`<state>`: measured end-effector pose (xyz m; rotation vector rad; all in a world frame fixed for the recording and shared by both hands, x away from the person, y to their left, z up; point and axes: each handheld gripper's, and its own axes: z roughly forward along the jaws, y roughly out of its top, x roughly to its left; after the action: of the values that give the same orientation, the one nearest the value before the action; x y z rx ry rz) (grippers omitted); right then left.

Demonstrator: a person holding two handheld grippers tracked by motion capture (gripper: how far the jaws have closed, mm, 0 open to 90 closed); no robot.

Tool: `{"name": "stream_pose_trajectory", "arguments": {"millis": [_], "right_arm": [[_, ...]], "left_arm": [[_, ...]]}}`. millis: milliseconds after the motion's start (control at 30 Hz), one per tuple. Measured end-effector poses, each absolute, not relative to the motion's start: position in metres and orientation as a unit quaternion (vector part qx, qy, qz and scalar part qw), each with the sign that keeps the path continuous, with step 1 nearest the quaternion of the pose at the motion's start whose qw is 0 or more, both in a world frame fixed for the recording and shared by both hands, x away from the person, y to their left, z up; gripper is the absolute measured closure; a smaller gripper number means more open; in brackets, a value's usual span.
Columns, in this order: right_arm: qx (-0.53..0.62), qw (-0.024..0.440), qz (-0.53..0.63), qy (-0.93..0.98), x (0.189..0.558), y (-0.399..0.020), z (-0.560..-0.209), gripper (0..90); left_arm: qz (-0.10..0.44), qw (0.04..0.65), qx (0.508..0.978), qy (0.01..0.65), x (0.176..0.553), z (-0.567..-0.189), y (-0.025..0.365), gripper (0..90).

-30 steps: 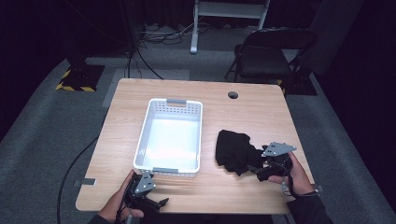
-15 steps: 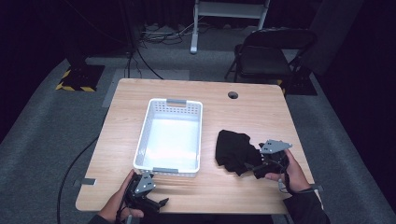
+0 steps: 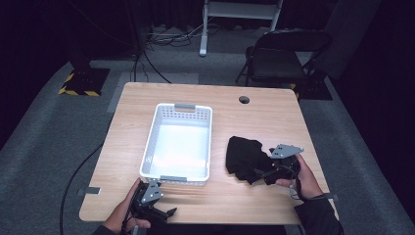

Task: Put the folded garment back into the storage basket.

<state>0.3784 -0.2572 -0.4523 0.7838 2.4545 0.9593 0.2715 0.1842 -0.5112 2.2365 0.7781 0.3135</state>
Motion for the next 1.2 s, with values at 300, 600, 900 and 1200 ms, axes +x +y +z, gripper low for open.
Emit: {"name": "stream_pose_trajectory", "arguments": {"millis": [300, 600, 900, 1200], "right_arm": [[0.274, 0.194, 0.338, 0.879, 0.384, -0.249, -0.454, 4.2], [0.273, 0.189, 0.337, 0.881, 0.389, -0.244, -0.456, 4.4], [0.271, 0.184, 0.338, 0.882, 0.393, -0.239, -0.458, 4.7], [0.27, 0.178, 0.339, 0.883, 0.396, -0.234, -0.46, 4.7]], "left_arm": [[0.122, 0.368, 0.871, 0.303, 0.271, -0.511, 0.184, 0.2], [0.122, 0.368, 0.871, 0.303, 0.271, -0.511, 0.184, 0.2], [0.122, 0.368, 0.871, 0.303, 0.271, -0.511, 0.184, 0.2], [0.122, 0.368, 0.871, 0.303, 0.271, -0.511, 0.184, 0.2]]}}
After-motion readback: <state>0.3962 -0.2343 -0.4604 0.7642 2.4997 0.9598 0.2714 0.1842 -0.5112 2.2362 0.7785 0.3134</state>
